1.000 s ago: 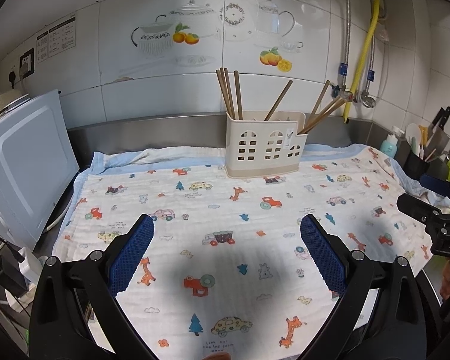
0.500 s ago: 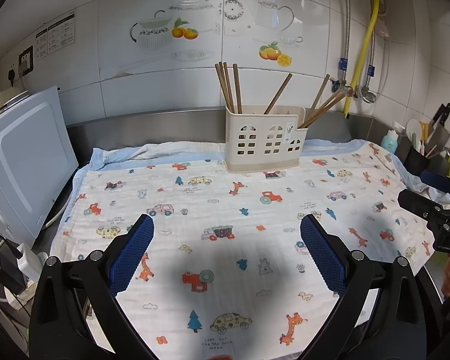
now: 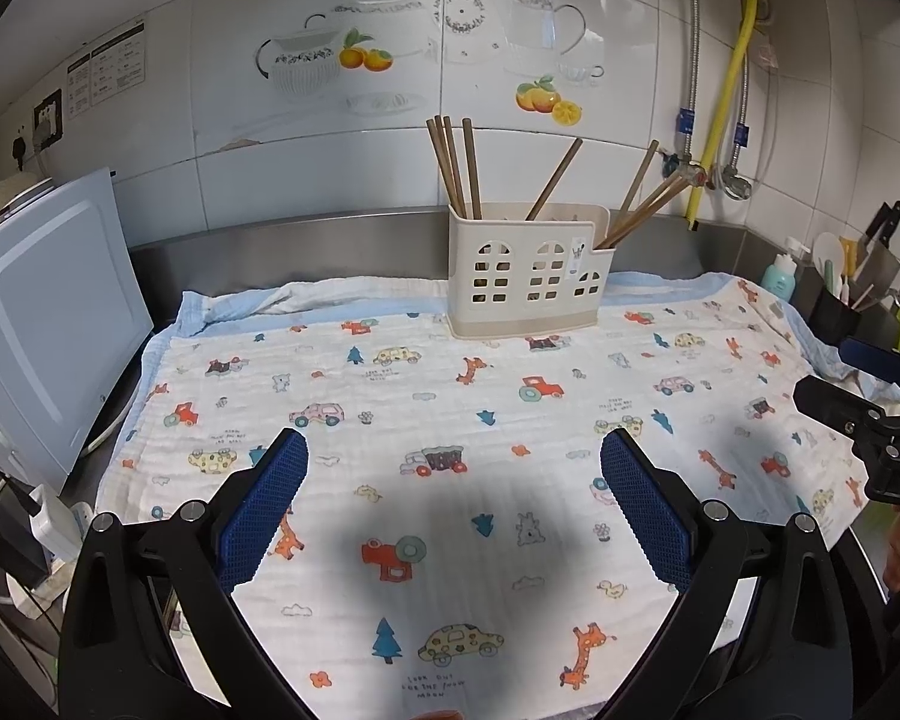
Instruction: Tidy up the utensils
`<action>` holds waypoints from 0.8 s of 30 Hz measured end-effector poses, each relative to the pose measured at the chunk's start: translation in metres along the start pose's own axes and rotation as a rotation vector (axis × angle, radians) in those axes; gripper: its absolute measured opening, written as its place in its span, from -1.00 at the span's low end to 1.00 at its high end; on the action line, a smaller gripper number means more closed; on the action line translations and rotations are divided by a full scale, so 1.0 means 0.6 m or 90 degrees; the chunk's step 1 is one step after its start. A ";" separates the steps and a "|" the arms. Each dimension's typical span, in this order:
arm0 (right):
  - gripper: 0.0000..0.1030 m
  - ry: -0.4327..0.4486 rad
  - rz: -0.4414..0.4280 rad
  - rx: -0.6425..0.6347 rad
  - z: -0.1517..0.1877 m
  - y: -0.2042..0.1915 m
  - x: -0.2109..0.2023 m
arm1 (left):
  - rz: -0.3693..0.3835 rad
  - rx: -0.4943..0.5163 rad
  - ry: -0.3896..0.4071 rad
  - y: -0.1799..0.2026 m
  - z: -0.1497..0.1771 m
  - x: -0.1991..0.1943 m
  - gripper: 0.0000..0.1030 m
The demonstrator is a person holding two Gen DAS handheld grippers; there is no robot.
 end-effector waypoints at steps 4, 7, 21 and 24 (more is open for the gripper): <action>0.82 -0.002 0.000 0.001 0.002 0.000 0.002 | 0.001 -0.001 -0.002 0.001 0.002 0.002 0.89; 0.82 -0.002 -0.001 0.001 0.002 0.000 0.004 | 0.000 0.000 -0.004 0.001 0.002 0.003 0.89; 0.82 -0.004 -0.002 0.001 0.003 -0.001 0.004 | -0.001 0.003 -0.011 0.004 0.005 0.009 0.89; 0.82 -0.005 -0.003 0.001 0.002 -0.001 0.005 | -0.001 0.005 -0.011 0.007 0.005 0.009 0.89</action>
Point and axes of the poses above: each gripper's, at about its wrist camera, not at the fingertips, and x roughly the way its jaws point, y to its right, z to its underside, the point moved 10 cm from there along x, roughly the way its jaws point, and after that the axes turned 10 degrees about x, right-handed, at the moved point
